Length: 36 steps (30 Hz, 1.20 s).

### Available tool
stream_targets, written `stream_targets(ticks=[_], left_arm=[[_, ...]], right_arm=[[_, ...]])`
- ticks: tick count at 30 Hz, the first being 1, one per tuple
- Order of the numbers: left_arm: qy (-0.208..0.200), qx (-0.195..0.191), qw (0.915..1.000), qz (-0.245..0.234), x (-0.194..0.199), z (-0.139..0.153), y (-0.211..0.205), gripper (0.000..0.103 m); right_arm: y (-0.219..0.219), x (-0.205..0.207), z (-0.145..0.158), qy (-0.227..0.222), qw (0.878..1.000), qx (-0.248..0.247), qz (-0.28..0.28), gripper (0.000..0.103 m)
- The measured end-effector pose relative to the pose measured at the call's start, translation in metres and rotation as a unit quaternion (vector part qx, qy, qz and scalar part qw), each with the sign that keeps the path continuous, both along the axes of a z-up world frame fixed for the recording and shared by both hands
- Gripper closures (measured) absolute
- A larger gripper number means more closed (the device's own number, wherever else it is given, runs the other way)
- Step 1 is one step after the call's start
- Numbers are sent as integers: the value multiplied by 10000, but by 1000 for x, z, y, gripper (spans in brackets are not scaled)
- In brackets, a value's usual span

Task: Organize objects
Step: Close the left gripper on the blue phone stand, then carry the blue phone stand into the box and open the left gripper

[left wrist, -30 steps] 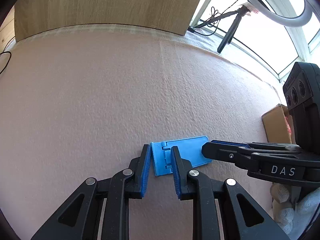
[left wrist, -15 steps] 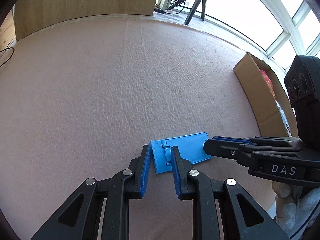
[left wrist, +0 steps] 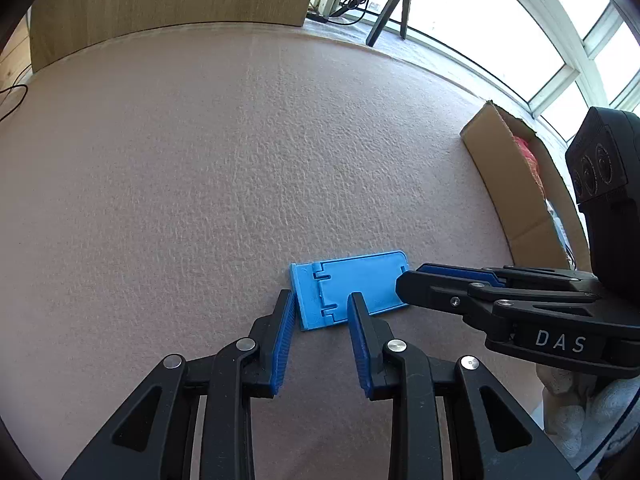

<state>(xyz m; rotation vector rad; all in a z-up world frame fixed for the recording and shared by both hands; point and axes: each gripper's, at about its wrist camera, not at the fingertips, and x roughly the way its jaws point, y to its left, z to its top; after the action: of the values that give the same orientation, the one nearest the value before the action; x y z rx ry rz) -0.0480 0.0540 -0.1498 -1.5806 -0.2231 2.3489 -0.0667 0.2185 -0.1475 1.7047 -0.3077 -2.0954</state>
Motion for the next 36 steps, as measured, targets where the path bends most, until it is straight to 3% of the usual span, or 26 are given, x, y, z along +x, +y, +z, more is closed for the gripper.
stream_targets(ticks=[8, 16, 26, 36], left_arm=[[66, 36, 10000, -38, 1, 8, 8, 74], [437, 225, 9984, -281, -5, 46, 38, 74], [863, 488, 9899, -1017, -14, 93, 127, 74], [848, 558, 9814, -1629, -26, 94, 213, 74]], right_arm=[[7, 5, 5, 24, 10000, -22, -58, 84], [50, 14, 43, 390, 9982, -126, -433, 84], [137, 20, 88, 811, 9896, 1, -1191, 84], [211, 12, 100, 929, 9794, 318, -1767, 84]])
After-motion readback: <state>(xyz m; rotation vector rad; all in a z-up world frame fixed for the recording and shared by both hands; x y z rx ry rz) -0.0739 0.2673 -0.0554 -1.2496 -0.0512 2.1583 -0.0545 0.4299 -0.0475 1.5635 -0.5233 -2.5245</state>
